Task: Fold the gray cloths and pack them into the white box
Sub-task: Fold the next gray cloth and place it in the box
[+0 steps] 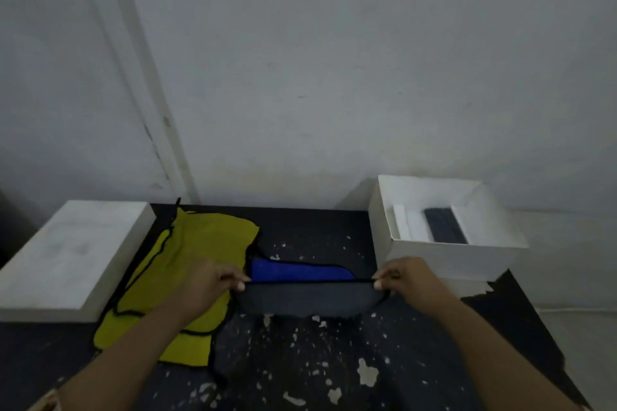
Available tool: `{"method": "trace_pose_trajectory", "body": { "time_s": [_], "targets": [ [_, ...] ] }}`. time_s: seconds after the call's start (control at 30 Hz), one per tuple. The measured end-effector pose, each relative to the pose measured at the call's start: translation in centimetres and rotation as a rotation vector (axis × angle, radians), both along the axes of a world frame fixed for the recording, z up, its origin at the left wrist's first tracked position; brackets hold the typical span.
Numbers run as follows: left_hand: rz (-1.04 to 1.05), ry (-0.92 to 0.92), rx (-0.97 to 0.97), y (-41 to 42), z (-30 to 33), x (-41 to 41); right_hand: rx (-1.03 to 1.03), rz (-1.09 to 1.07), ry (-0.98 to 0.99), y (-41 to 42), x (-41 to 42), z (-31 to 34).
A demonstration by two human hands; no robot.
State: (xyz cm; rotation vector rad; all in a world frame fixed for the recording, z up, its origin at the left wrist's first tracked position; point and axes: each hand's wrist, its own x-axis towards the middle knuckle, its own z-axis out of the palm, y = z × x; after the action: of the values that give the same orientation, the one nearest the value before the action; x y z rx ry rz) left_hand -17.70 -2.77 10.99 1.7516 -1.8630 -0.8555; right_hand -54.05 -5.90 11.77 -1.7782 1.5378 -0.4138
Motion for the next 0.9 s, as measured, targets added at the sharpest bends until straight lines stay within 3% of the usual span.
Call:
{"method": "trace_pose_trajectory", "body": {
  "time_s": [0.23,0.57,0.9],
  "targets": [
    [0.015,-0.019,0.172,2.6,-5.6,-0.6,0.186,-0.007,-0.038,2.2,-1.0,-5.2],
    [0.135,-0.029,0.235,-4.5,-7.5,-1.2,0.074,-0.096,0.046,-3.3,1.2,-7.8],
    [0.260,-0.088,0.217,-10.4,-11.5,-2.0,0.137,-0.248,0.158,-8.1,3.8,-12.9]
  ]
}}
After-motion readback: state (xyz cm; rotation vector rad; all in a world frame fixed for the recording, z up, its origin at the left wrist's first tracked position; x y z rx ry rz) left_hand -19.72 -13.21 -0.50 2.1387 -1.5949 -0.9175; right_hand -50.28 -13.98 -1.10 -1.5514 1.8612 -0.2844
